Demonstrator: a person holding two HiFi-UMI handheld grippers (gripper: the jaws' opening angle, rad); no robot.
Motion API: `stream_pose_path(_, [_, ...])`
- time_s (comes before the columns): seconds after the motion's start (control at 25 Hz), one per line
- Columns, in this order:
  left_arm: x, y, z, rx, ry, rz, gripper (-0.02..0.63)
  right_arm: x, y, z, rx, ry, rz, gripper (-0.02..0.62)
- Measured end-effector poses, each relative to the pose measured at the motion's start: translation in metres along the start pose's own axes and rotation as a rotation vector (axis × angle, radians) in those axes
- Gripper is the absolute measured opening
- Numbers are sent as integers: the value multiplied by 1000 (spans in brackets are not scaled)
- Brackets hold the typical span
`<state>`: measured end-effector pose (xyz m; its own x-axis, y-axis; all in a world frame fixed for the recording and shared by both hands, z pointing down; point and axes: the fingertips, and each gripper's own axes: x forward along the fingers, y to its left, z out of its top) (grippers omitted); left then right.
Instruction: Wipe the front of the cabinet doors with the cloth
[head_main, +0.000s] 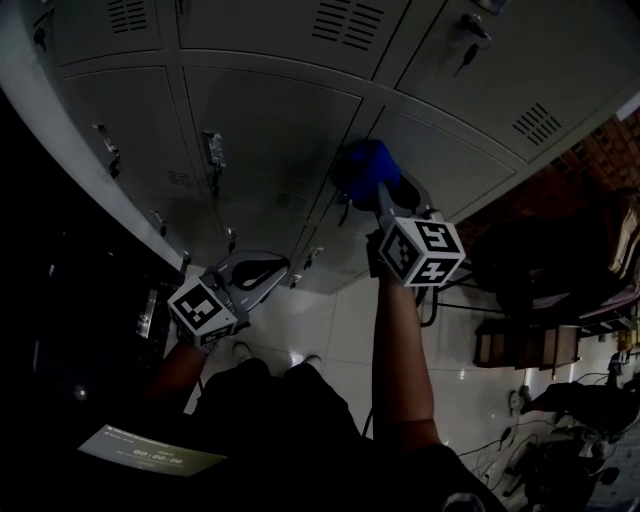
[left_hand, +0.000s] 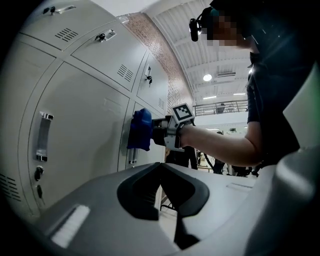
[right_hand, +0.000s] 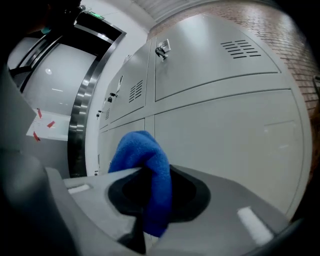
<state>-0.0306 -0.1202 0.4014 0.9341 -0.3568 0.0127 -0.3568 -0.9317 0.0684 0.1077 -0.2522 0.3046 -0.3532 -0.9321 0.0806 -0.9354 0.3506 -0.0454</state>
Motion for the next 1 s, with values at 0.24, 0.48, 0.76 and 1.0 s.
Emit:
stream_pose_path(0.24, [-4, 1, -7, -13, 0, 0, 2, 14, -4, -3, -41, 3, -52, 69])
stream_pose_path(0.48, [-3, 4, -9, 0, -4, 4, 2, 1, -23, -9, -34, -5, -104, 69])
stream_pose_path(0.76, [10, 0, -7, 13, -11, -4, 2, -30, -69, -15, -30, -20, -202, 69])
stream_pose_path(1.0, [25, -9, -8, 18, -8, -19, 0, -71, -126, -17, -15, -29, -313, 69])
